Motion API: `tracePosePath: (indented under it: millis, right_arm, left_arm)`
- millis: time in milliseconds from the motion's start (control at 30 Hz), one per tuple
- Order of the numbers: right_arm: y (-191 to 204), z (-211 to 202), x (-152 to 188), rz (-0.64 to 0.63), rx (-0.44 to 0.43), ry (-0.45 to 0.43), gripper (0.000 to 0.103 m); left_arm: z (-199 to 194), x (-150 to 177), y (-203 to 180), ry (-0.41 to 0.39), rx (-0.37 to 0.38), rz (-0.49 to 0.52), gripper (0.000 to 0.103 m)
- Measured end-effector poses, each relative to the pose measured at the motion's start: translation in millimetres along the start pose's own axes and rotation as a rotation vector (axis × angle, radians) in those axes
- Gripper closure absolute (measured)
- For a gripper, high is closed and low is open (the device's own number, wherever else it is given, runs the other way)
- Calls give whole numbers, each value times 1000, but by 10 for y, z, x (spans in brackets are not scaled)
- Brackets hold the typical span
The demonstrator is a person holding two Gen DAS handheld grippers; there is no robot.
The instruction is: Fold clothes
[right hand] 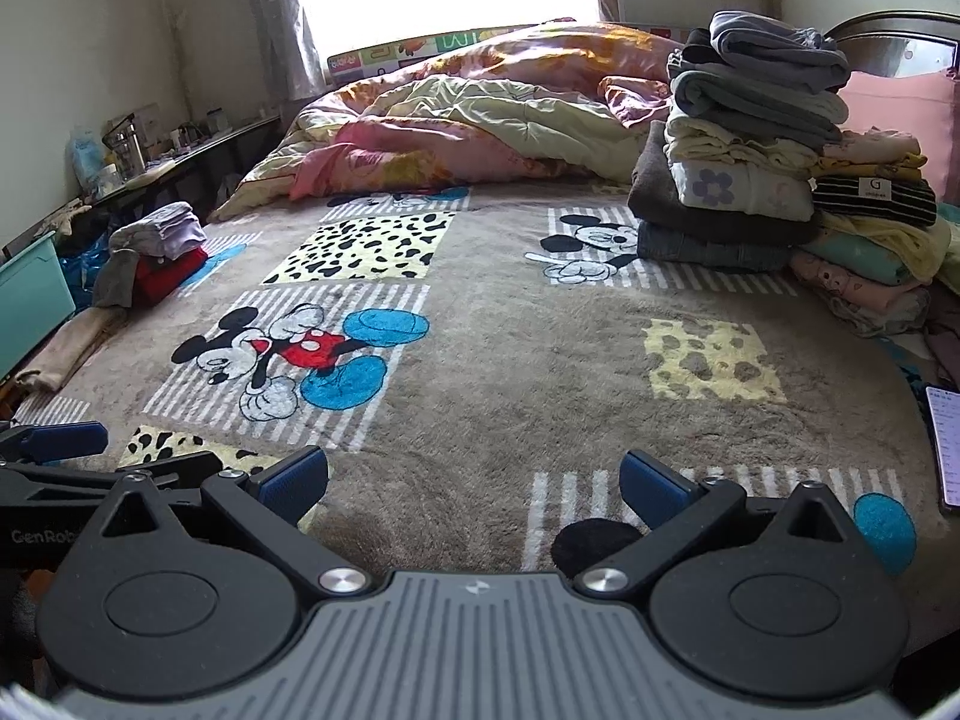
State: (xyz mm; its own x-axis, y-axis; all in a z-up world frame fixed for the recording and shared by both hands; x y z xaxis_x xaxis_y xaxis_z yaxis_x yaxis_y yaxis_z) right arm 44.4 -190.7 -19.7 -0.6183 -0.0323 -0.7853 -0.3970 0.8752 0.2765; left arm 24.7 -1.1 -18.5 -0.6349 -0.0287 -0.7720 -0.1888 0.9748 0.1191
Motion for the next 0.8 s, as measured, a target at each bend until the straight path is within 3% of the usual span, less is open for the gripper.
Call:
tracePosePath:
  millis: [800]
  right_arm:
    - [-131,283,-83,25,-11,36,0]
  left_arm:
    - [290,-124,-2,44,-9,9,1]
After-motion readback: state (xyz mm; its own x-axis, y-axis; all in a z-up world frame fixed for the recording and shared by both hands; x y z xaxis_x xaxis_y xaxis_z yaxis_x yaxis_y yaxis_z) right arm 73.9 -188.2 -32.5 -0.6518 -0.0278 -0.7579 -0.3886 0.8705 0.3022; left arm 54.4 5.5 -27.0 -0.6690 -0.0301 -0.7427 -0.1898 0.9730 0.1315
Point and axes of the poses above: each gripper's, at about its wrist camera, not at the fingertips, and z roughly the way its jaws point, y to its left, x to its underside, the point moved 3 cm from there along z, roughly the way its jaws point, and after that the axes turned 13 degrees about -x, right-handed, at the moved point
